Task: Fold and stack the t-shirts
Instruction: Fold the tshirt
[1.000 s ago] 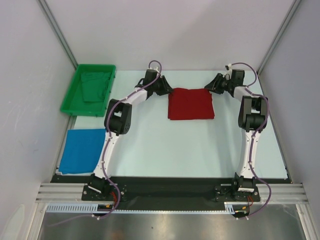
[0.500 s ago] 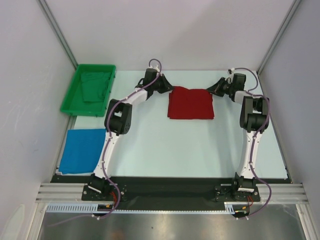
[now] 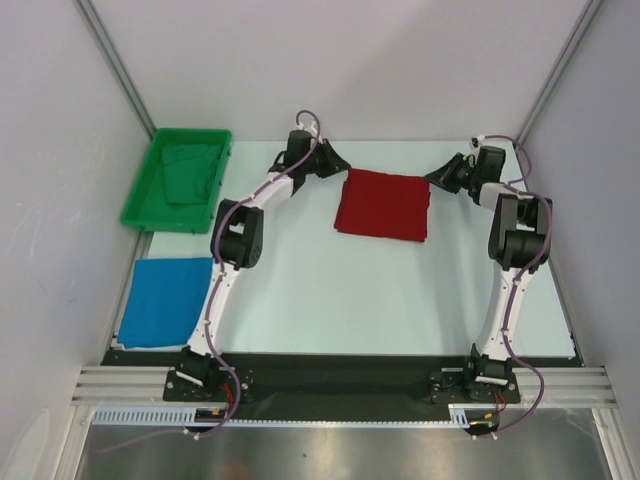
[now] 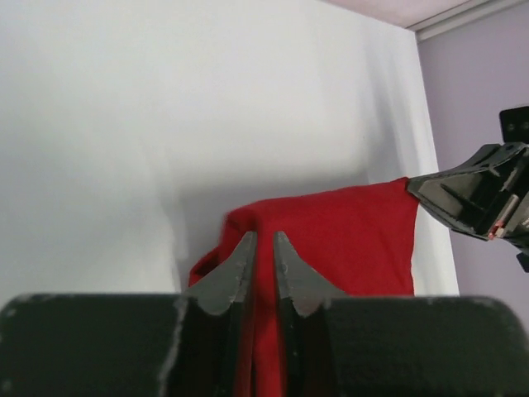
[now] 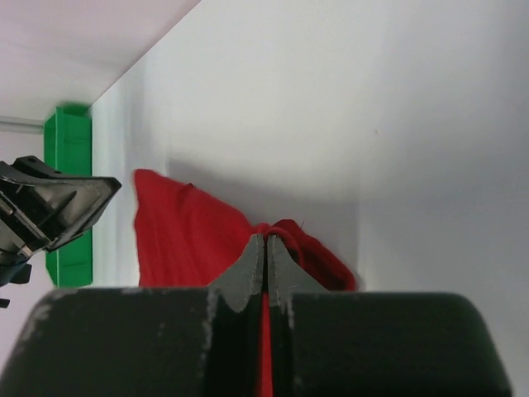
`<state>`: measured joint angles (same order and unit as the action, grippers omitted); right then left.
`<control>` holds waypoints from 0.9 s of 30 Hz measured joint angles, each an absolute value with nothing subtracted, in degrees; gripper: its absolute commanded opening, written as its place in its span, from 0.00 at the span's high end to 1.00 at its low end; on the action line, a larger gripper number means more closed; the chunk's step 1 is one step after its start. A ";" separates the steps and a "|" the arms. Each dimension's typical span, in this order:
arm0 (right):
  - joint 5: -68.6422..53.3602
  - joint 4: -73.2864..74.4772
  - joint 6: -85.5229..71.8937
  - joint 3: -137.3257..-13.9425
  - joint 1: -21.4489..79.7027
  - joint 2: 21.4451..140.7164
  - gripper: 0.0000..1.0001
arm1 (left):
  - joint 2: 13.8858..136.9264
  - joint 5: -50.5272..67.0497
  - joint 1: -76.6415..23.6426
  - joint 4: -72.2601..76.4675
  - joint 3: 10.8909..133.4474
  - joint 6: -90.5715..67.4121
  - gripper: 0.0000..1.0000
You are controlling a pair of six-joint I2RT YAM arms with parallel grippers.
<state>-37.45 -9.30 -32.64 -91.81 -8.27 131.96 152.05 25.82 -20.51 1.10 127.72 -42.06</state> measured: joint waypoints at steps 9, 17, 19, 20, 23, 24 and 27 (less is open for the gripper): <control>-36.60 -7.01 -32.21 -98.78 -8.69 136.77 0.65 | 153.67 27.11 -18.52 0.78 130.58 -41.69 0.62; -30.24 1.39 -26.30 -91.66 -9.52 130.13 0.59 | 147.11 31.38 -18.06 1.21 117.05 -38.54 0.60; -28.69 2.37 -25.17 -87.72 -9.61 125.95 0.59 | 144.24 32.49 -18.44 3.18 111.24 -38.48 0.61; -28.16 2.31 -24.80 -85.65 -9.58 123.68 0.60 | 142.96 33.15 -18.72 4.14 108.57 -38.52 0.61; -27.38 2.04 -24.45 -81.14 -9.04 118.08 0.60 | 140.92 33.74 -20.23 7.20 104.79 -38.72 0.64; -27.35 1.76 -24.40 -80.05 -8.67 116.64 0.60 | 140.46 33.76 -20.91 8.23 103.98 -39.05 0.65; -26.24 1.85 -23.31 -78.50 -6.83 113.71 0.57 | 137.45 32.84 -22.92 10.98 99.83 -39.57 0.64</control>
